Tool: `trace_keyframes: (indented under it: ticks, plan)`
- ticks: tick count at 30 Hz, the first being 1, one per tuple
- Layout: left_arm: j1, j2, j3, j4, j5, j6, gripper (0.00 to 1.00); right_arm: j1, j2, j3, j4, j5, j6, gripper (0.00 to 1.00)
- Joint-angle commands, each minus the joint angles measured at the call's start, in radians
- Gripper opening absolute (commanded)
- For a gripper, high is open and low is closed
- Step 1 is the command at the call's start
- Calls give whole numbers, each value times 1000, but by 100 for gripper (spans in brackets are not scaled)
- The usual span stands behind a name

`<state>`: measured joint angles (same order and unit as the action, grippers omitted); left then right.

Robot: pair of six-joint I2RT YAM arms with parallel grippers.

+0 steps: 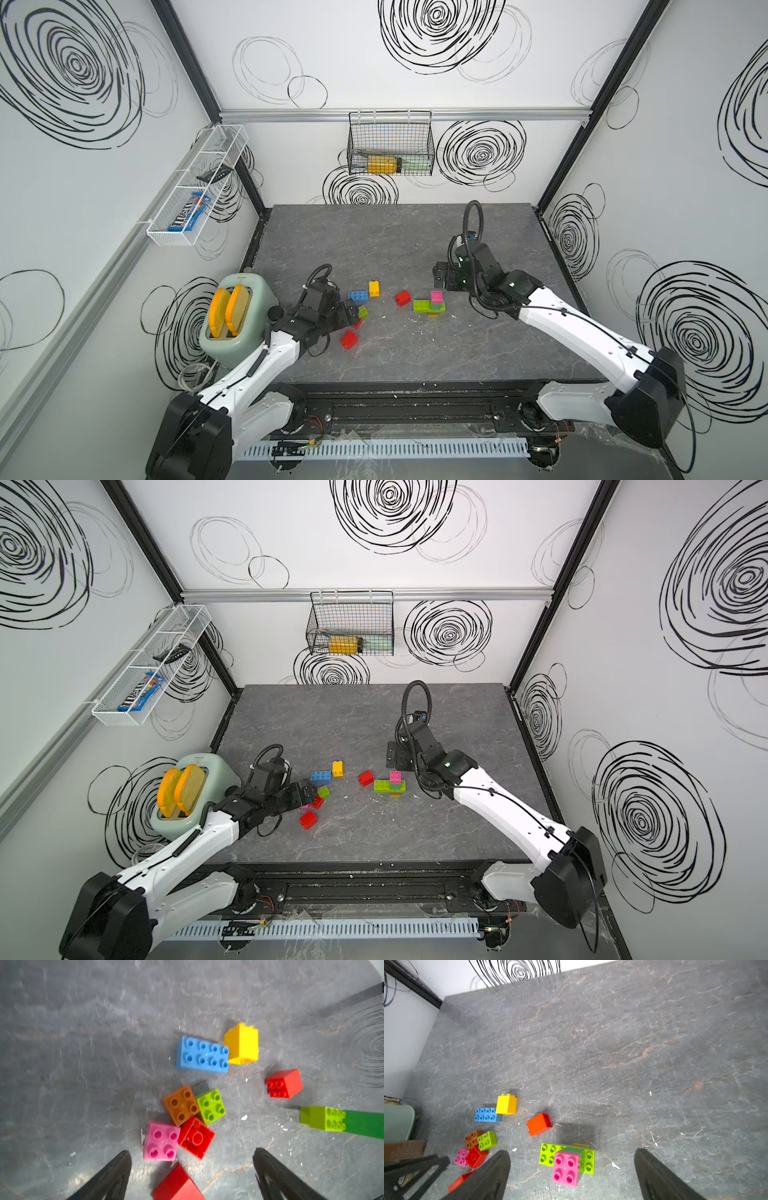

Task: Assemble the number 4 with lego
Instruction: Move the lego brick at the center of the board.

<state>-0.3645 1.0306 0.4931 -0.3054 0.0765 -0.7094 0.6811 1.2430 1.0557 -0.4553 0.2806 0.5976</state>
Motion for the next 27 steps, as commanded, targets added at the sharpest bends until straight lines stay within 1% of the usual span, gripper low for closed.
trace_keyframes:
  ticks: [1,4,10,12,14,16,20,24,27]
  plan:
    - [-49,-14,-32,-49,24,-114,96,-23,-66,-41,144,51,-32,98]
    - [-54,0,-29,-58,43,-105,96,-49,-103,-75,175,8,-48,98]
    - [-63,97,-16,-78,106,-91,96,-102,-140,-122,204,-99,-99,98]
    - [-77,101,-16,-35,147,-90,96,-107,-143,-137,209,-120,-121,98]
    - [-99,117,-3,5,178,-85,96,-108,-146,-150,226,-175,-169,98]
    - [-124,158,18,31,193,-74,96,-108,-152,-172,263,-237,-209,98]
    - [-178,258,55,138,264,-71,96,-109,-159,-195,299,-276,-214,98]
    - [-243,327,123,185,252,-45,96,-109,-163,-195,289,-280,-215,98]
    - [-271,353,162,188,228,-6,96,-109,-173,-214,302,-297,-226,98]
